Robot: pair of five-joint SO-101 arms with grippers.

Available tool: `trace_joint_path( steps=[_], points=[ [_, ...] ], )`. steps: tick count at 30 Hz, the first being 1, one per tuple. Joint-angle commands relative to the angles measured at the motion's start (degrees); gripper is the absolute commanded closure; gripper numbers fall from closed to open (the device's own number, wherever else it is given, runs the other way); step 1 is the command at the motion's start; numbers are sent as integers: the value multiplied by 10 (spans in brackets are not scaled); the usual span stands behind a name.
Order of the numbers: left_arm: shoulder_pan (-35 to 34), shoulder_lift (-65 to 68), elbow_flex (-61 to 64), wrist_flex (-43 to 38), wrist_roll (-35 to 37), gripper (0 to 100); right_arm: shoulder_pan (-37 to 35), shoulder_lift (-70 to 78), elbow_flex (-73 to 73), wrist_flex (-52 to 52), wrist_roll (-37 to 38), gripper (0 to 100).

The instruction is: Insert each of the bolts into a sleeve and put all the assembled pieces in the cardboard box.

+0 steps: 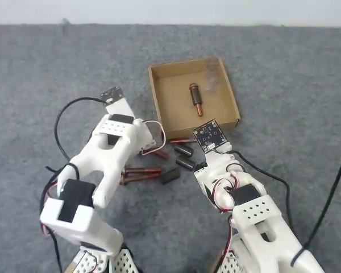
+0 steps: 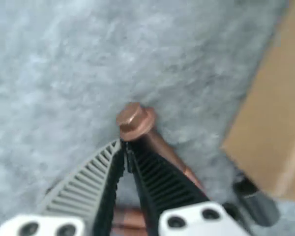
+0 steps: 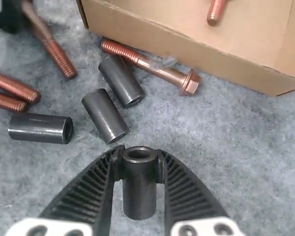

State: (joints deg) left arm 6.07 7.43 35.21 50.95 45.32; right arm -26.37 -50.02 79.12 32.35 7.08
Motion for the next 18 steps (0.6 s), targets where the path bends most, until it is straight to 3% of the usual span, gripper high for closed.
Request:
trace_joint_path(
  steps=[1, 9, 15, 18],
  points=[
    [12, -31, 8, -74, -6, 988, 4, -22, -4, -12, 7, 971],
    [19, -84, 28, -69, 16, 984, 4, -22, -4, -12, 7, 971],
    [20, -171, 76, -58, 50, 786, 4, -22, -4, -12, 7, 971],
    [19, -174, 85, -58, 62, 755, 4, -22, -4, -12, 7, 971]
  ],
)
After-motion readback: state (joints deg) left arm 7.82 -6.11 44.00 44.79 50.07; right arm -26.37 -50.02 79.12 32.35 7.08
